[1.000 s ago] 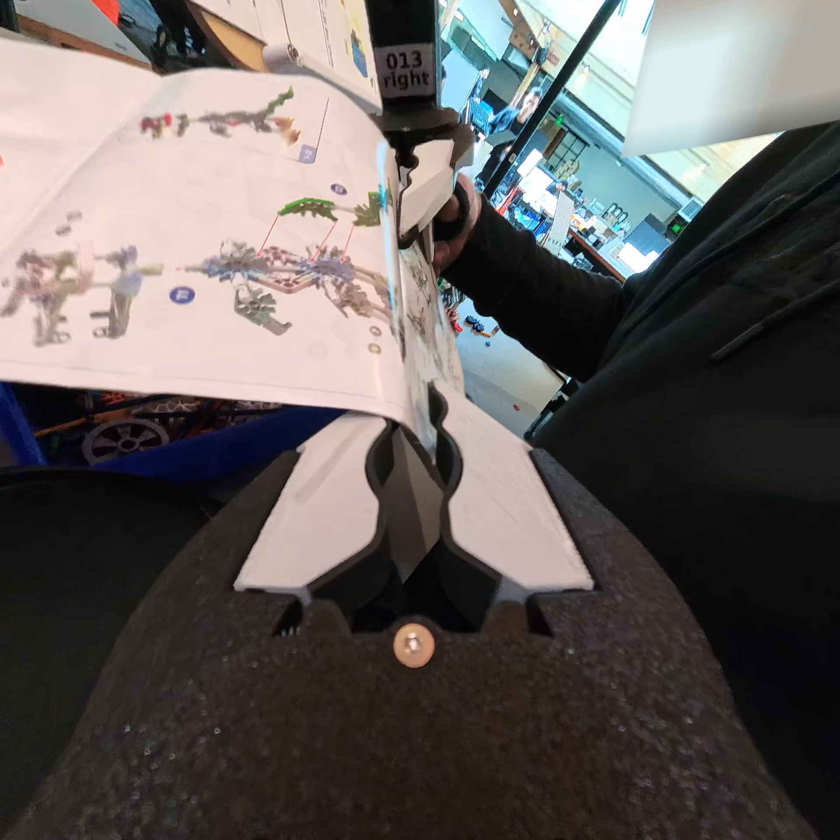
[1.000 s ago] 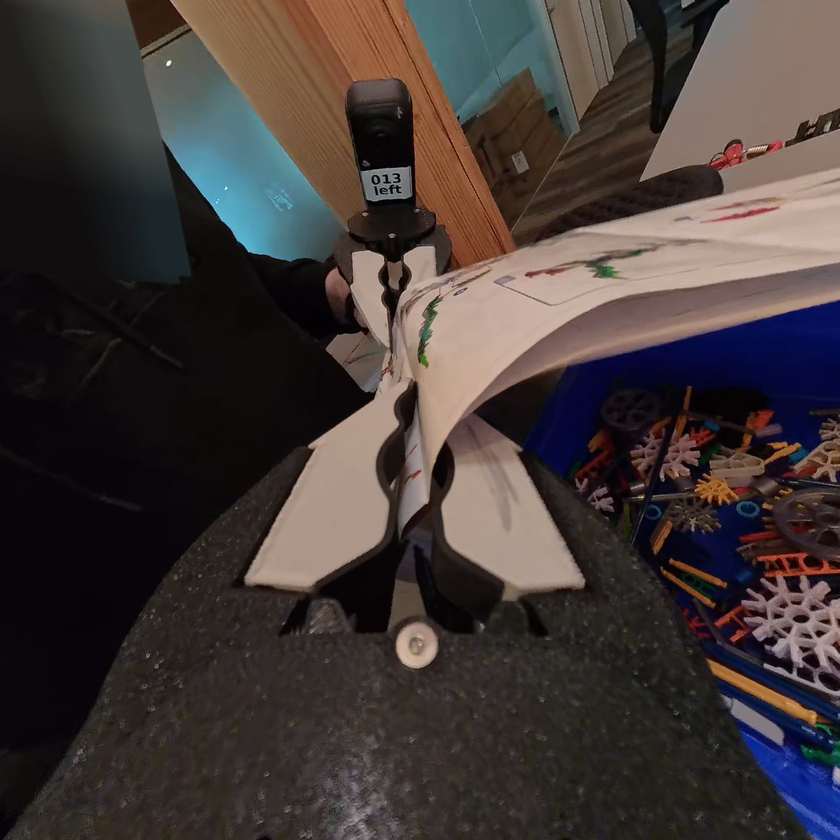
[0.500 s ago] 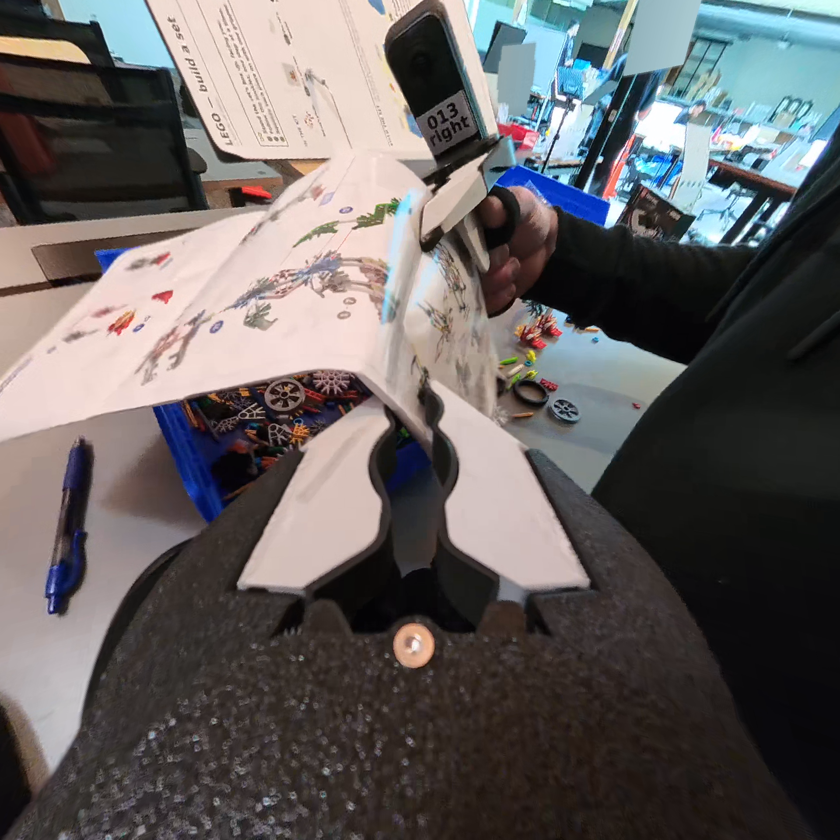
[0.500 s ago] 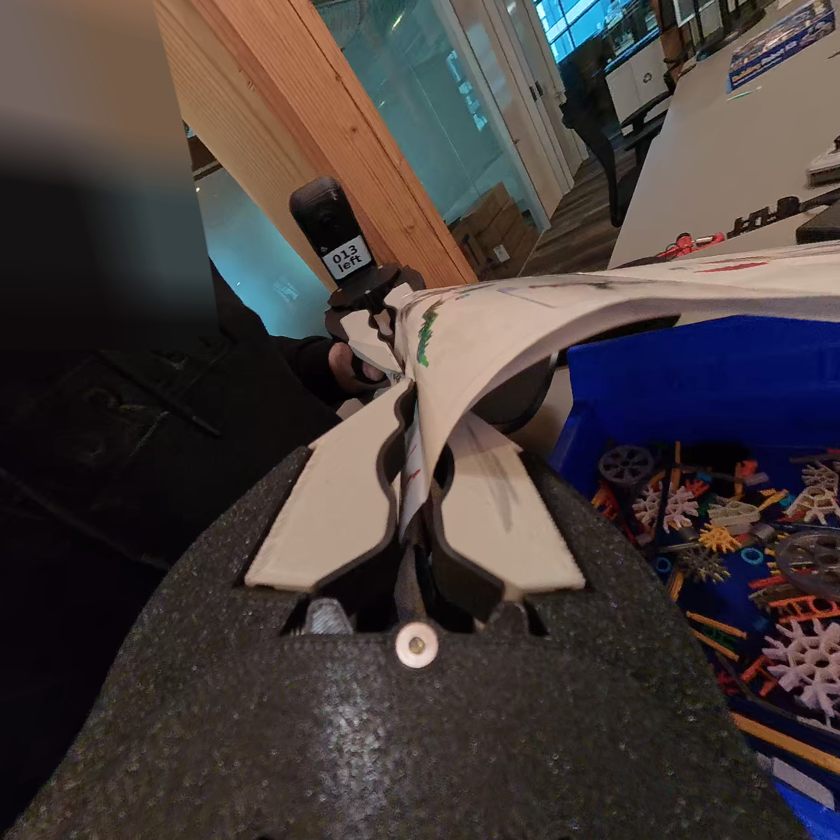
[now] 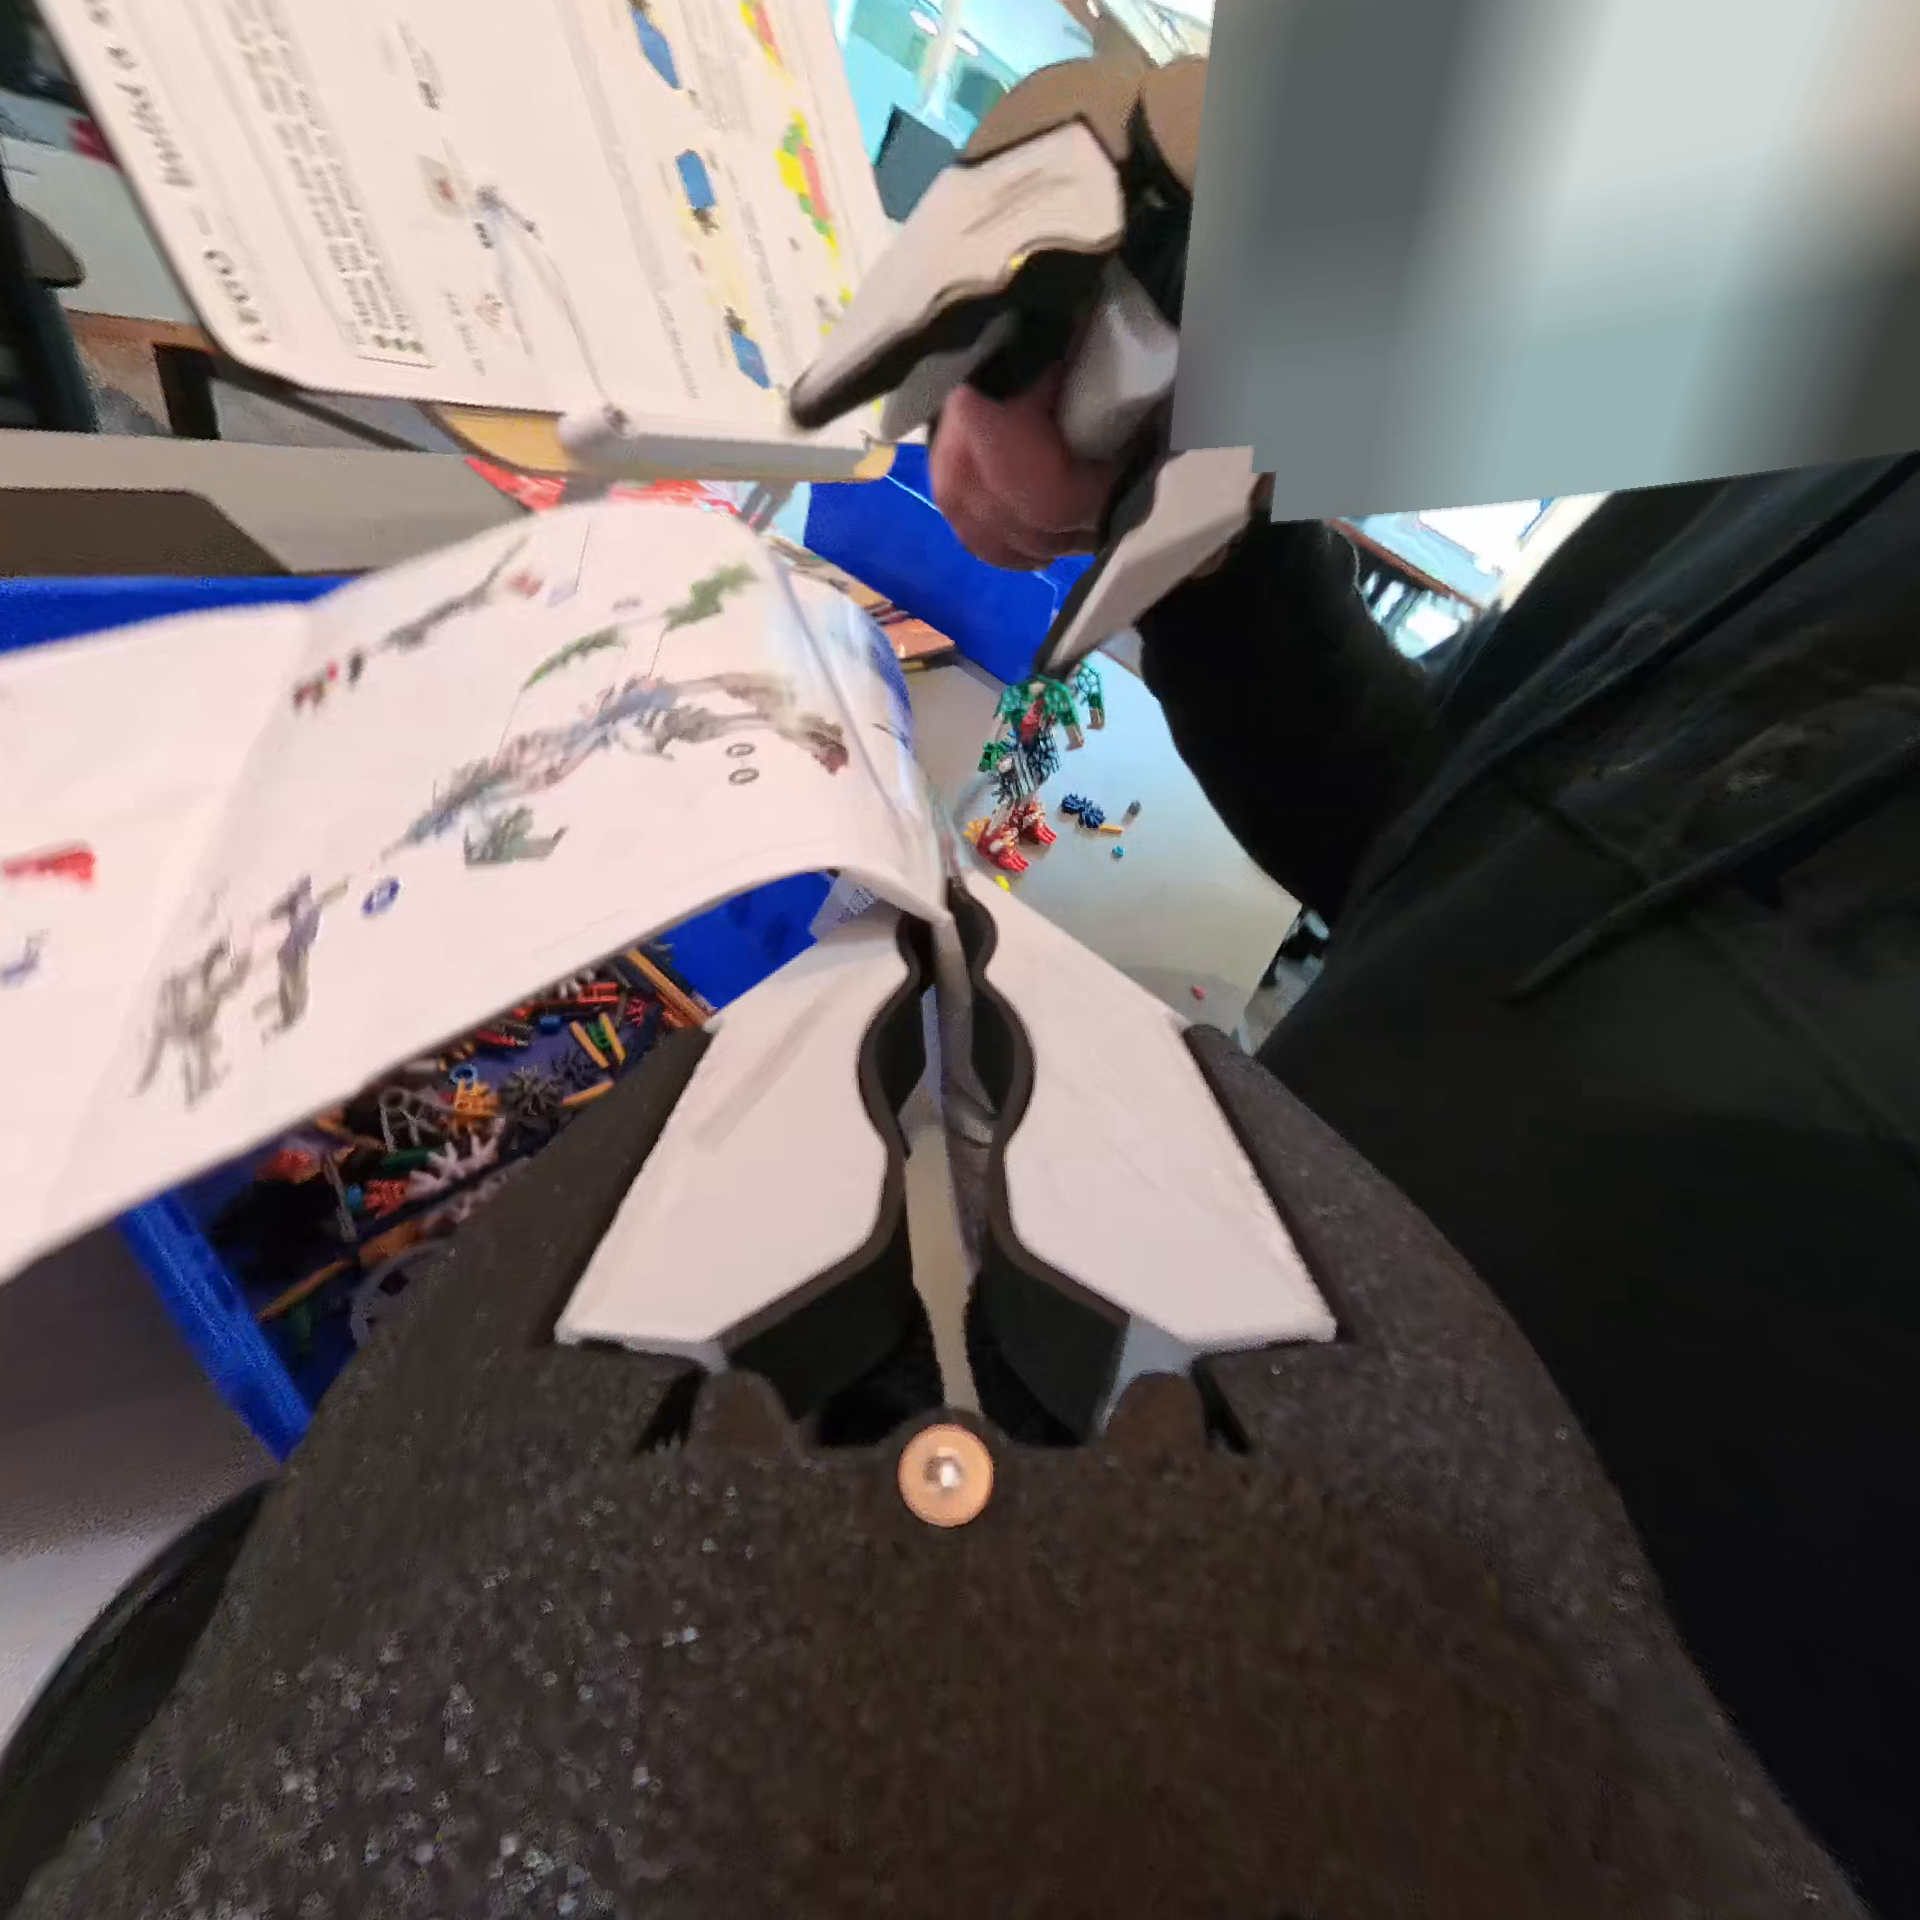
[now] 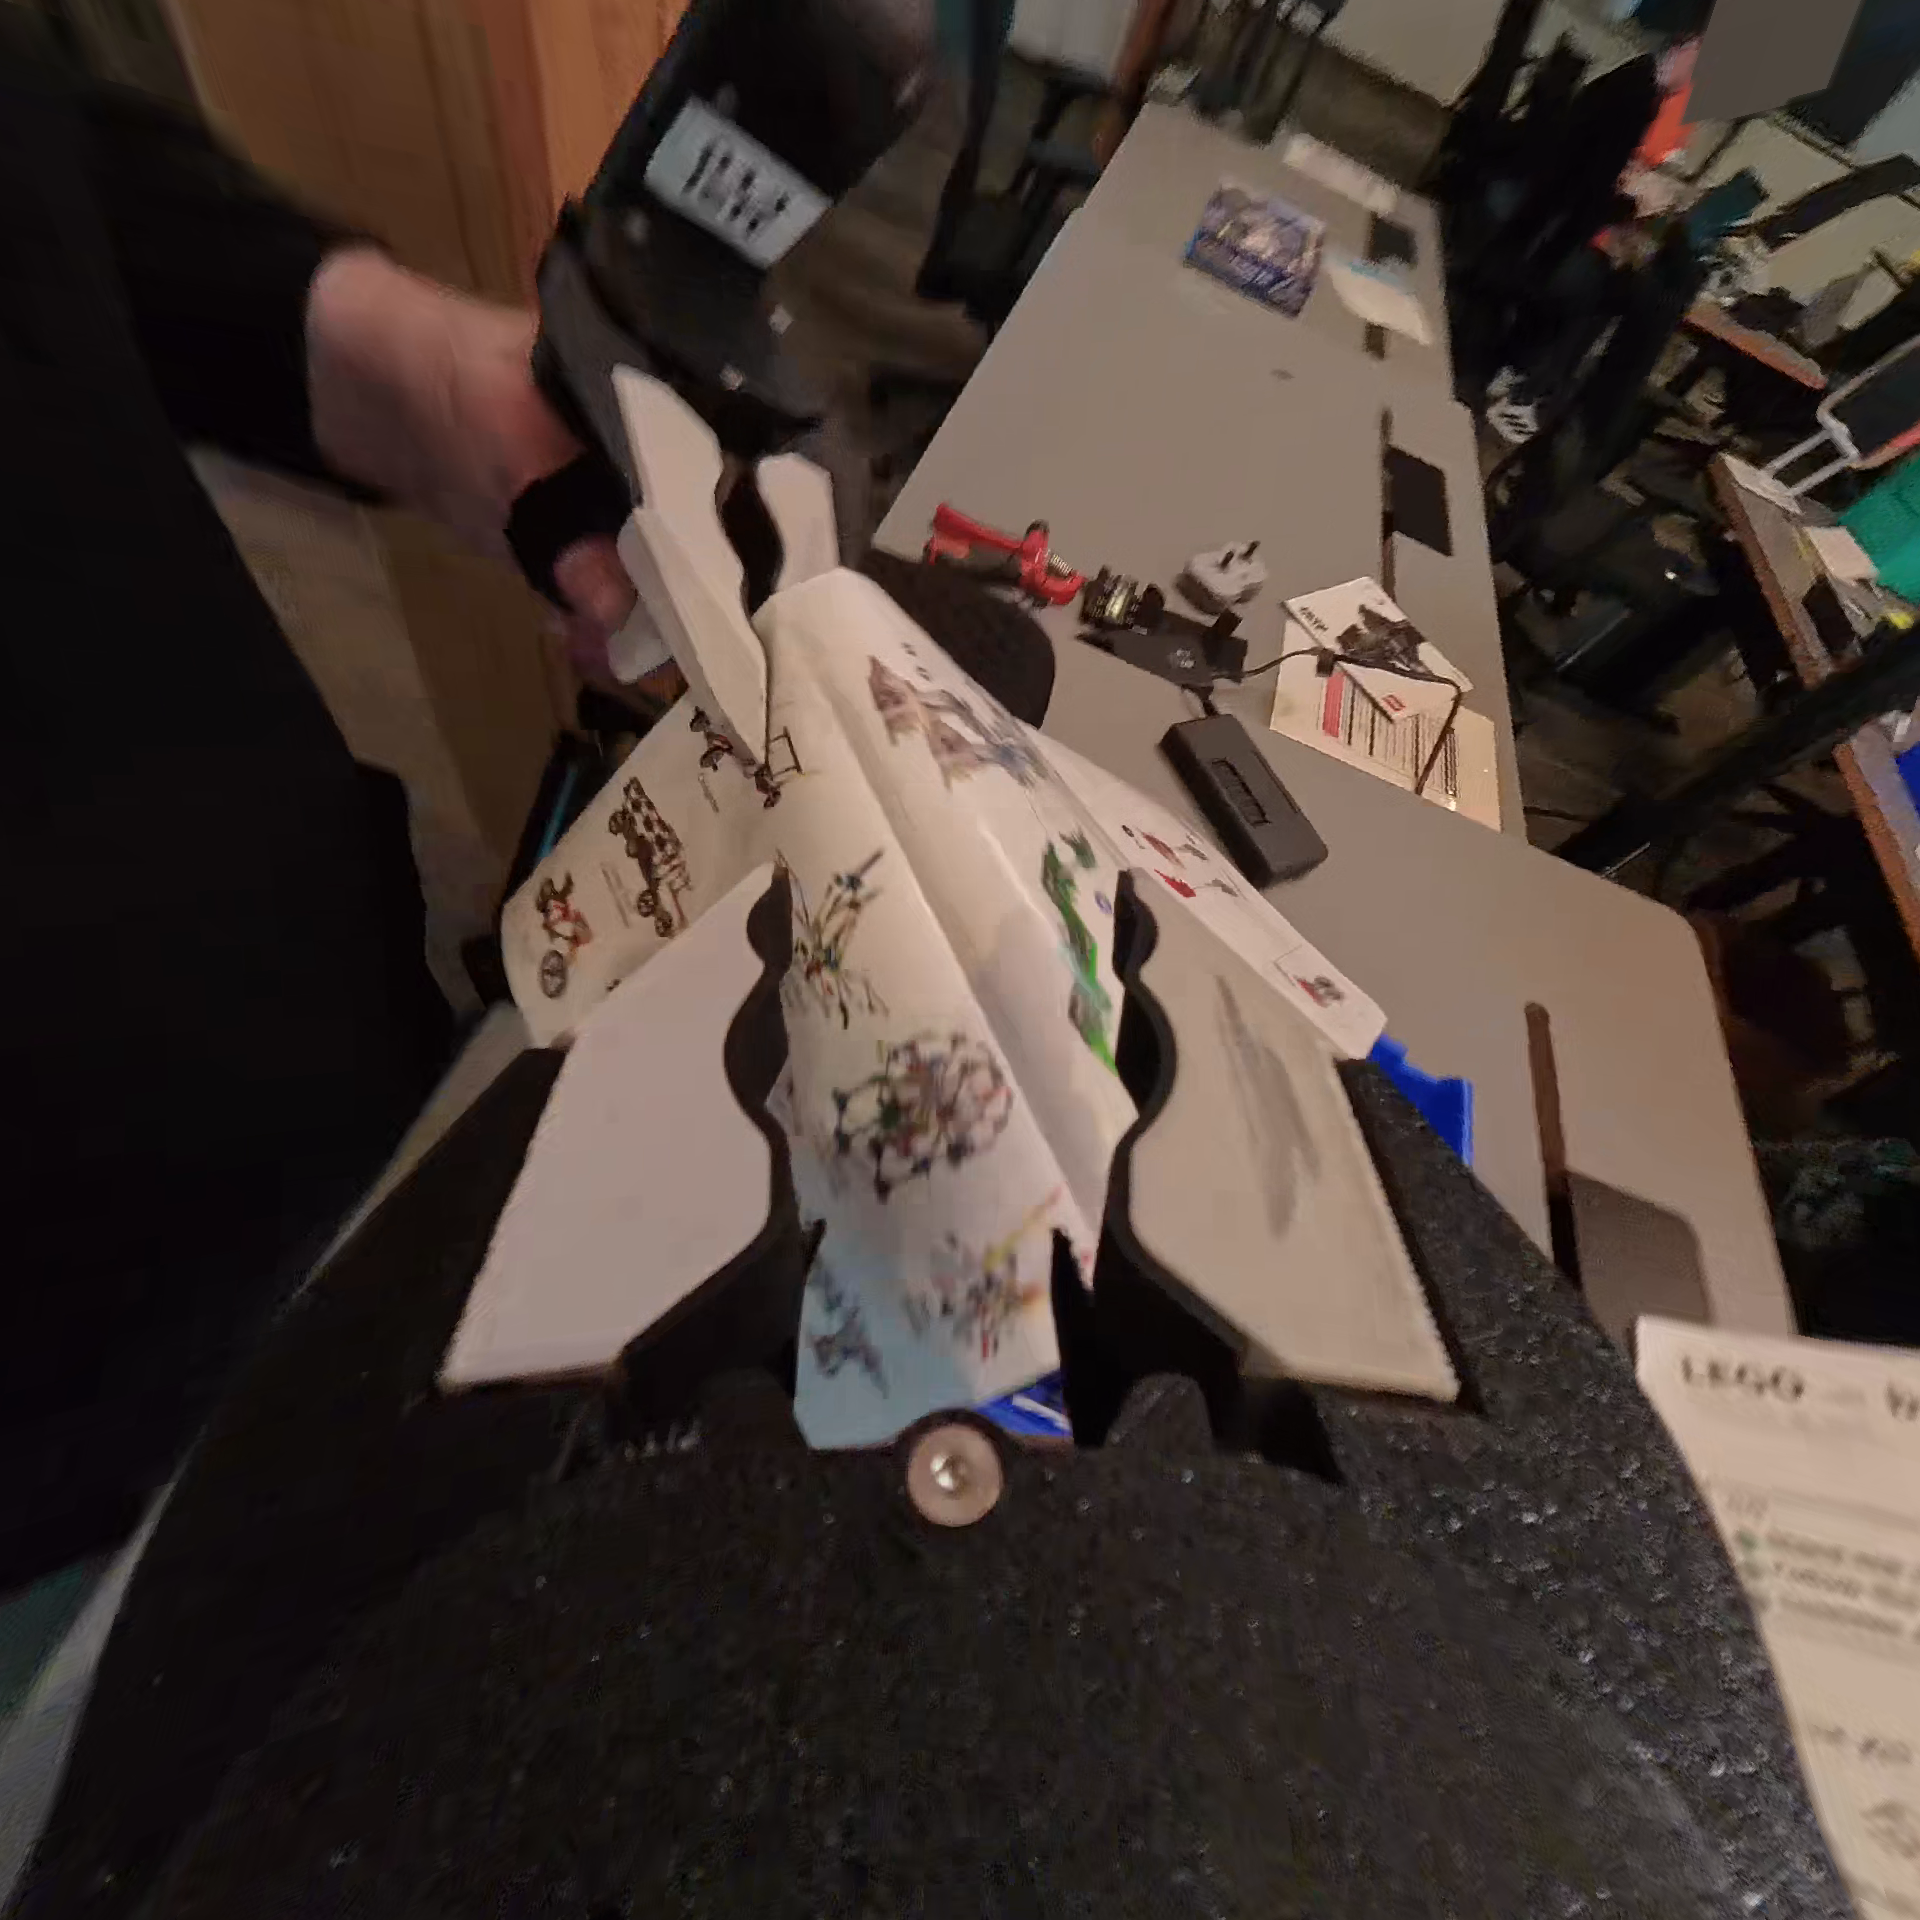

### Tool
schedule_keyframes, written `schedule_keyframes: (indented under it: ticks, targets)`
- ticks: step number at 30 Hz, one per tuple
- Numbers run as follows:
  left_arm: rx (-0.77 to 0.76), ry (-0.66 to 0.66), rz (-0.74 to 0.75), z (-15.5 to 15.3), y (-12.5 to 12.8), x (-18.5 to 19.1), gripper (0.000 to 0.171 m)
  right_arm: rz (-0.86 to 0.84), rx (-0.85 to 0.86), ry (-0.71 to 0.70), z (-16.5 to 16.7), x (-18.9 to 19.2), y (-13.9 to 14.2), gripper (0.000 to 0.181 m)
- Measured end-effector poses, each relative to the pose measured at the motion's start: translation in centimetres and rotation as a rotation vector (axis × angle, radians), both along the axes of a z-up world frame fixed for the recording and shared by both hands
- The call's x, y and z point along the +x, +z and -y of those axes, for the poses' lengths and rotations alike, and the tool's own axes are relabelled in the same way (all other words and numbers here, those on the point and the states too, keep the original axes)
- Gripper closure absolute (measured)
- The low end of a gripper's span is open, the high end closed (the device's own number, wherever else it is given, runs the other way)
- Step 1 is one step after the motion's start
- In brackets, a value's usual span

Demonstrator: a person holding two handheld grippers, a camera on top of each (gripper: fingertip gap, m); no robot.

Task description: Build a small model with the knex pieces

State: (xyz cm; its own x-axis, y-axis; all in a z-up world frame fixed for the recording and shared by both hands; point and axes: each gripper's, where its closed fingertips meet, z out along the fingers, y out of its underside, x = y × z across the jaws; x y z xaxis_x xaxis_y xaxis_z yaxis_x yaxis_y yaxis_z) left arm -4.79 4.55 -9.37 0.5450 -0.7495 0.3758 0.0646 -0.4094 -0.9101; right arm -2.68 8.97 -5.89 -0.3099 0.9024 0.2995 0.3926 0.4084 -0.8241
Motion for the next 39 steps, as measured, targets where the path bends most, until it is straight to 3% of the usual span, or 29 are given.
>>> schedule_keyframes:
  ticks: [3,6,12,17,22,25,26,29,33,39]
  targets:
    - [0.059,-0.067,-0.094,0.1,0.6,1.1,0.171,0.149,0.143,0.086,1.1,-1.7,-3.0,0.114]
    - [0.126,-0.104,-0.226,0.0,0.6,1.4,0.171,0.237,0.138,0.171,2.0,-1.9,-4.8,0.117]
    - [0.238,-0.144,-0.363,0.0,1.6,1.1,0.171,0.244,0.049,0.253,3.3,-1.8,-4.6,0.154]
    - [0.27,-0.073,-0.476,-0.9,1.5,0.2,0.171,0.239,0.07,0.192,2.6,-2.1,-4.5,0.176]
    - [0.347,0.131,-0.52,-2.4,3.4,-2.6,0.155,0.24,0.055,0.094,0.7,-1.9,-4.1,0.179]
    - [0.418,0.24,-0.576,-3.3,4.8,-4.0,0.131,0.22,0.021,0.069,0.1,-1.7,-3.5,0.179]
    - [0.427,0.252,-0.598,-3.7,4.9,-4.1,0.122,0.214,0.012,0.066,0.1,-1.7,-3.3,0.179]
    - [0.417,0.184,-0.624,-4.0,4.4,-3.0,0.119,0.194,-0.024,0.057,0.0,-1.8,-2.8,0.179]
    - [0.409,0.126,-0.706,-4.6,3.2,-2.2,0.142,0.191,-0.055,0.054,0.1,-1.8,-2.6,0.178]
    - [0.377,0.055,-0.651,-4.4,3.6,-1.6,0.166,0.118,-0.14,-0.018,-0.9,-1.7,-1.5,0.165]
